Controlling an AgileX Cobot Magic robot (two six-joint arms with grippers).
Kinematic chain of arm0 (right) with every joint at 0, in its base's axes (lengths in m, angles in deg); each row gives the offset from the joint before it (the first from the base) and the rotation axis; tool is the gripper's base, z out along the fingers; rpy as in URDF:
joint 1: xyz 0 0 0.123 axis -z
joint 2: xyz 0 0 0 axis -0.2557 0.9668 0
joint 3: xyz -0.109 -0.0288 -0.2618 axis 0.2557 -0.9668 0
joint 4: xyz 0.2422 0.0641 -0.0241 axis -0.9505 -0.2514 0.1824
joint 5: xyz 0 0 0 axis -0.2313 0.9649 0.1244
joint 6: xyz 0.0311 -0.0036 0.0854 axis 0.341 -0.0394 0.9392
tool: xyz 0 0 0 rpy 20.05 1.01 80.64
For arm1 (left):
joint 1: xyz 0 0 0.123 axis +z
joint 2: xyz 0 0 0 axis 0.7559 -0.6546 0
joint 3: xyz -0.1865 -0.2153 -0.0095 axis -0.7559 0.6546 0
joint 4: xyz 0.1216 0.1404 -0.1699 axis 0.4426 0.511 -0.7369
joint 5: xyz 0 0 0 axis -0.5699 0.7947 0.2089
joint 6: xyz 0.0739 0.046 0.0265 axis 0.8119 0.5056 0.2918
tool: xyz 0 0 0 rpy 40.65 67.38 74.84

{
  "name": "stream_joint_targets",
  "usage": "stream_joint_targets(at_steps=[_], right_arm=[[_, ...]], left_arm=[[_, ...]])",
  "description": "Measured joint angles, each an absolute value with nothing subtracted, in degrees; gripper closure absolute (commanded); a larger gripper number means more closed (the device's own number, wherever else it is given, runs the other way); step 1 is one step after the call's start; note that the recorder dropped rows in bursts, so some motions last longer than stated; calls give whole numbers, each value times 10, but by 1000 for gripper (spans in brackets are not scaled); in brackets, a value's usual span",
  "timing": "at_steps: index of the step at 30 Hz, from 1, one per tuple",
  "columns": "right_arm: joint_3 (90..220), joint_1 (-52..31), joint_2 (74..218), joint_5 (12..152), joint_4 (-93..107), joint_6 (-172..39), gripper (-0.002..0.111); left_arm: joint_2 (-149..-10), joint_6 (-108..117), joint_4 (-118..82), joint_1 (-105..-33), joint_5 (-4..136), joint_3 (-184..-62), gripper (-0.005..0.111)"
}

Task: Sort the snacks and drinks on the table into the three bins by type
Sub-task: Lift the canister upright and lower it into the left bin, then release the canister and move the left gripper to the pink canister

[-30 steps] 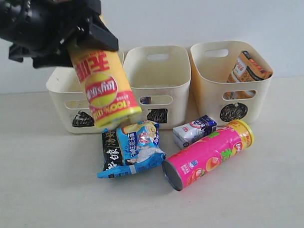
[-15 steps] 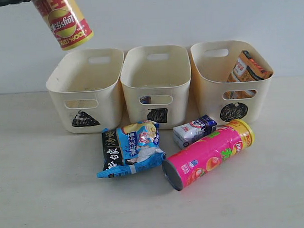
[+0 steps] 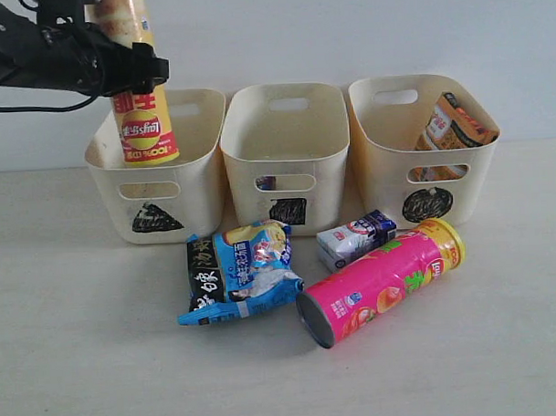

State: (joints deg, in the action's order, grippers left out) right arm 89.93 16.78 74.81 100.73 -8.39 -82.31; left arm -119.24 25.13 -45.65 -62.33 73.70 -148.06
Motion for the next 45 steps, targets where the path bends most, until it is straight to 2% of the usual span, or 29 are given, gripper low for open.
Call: stream_joint_targets(at_steps=[2, 3, 5, 6, 11, 13, 16, 18, 19, 22, 30, 41, 45], right_arm=[[899, 168, 748, 1007, -84, -823, 108], [899, 168, 748, 1007, -84, -823, 108], [899, 168, 748, 1007, -84, -823, 108], [899, 168, 748, 1007, -84, -823, 108], [899, 168, 748, 1007, -84, -823, 108], [899, 168, 748, 1007, -84, -823, 108], [899, 168, 748, 1007, -84, -823, 108], [899, 168, 748, 1007, -84, -822, 108], [899, 168, 748, 1007, -84, -822, 108], [899, 168, 748, 1007, -86, -822, 108], [899, 168, 748, 1007, -86, -822, 108], [899, 168, 748, 1007, -88, -822, 108], [899, 168, 748, 1007, -88, -822, 108]], left_arm=[[-1208, 251, -452, -623, 740, -1503, 63], [-1214, 252, -449, -623, 747, -1514, 53], [-1223, 254, -427, -623, 772, -1535, 26], [-1227, 255, -414, -623, 786, -1543, 20], [-1229, 255, -399, -623, 811, -1579, 20], [-1229, 255, -399, -623, 817, -1596, 23], [-1229, 253, -404, -623, 843, -1631, 35], [-1227, 252, -420, -623, 863, -1642, 54], [-1223, 252, -430, -623, 877, -1645, 70], [-1211, 252, -462, -623, 917, -1647, 101], [-1200, 286, -542, -629, 1041, -1649, 102], [-1200, 389, -566, -761, 1117, -1649, 102], [-1200, 390, -517, -815, 1198, -1649, 102]])
